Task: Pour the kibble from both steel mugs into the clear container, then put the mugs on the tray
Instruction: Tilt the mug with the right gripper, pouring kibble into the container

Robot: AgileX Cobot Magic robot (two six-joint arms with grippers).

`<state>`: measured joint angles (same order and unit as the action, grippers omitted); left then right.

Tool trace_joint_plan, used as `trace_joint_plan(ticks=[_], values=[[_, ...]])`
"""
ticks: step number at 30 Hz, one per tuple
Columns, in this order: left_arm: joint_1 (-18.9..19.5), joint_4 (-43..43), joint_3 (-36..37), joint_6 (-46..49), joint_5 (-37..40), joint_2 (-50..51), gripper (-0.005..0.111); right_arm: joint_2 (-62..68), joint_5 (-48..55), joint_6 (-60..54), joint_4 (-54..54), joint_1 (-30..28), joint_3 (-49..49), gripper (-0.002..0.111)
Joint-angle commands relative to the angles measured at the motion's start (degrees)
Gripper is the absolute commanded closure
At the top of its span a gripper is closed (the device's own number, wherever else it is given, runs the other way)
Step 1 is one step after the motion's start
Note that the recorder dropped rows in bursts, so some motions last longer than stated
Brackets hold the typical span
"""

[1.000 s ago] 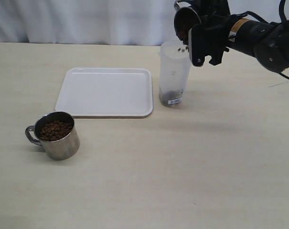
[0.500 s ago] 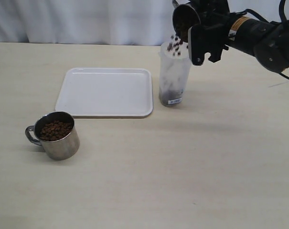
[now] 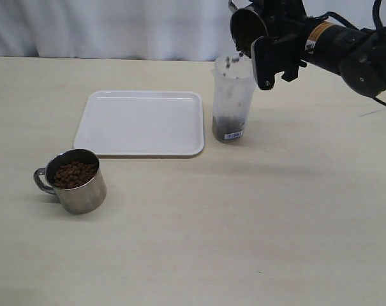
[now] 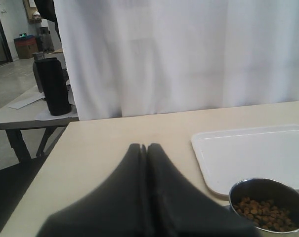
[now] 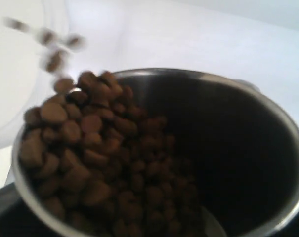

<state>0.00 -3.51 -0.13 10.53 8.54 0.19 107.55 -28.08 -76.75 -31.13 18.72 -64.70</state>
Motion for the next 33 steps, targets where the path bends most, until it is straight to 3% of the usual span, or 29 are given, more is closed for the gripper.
trace_joint_plan(ticks=[1,33], values=[[0.1,0.0,0.1,-0.2,-0.4,-0.2,0.107,-0.3,-2.0,-2.2,0.5,0.1,-0.6,0.104],[0.1,0.0,0.1,-0.2,-0.3,-0.2,0.107,-0.3,-5.0,-12.0,-0.1,0.1,-0.6,0.104]])
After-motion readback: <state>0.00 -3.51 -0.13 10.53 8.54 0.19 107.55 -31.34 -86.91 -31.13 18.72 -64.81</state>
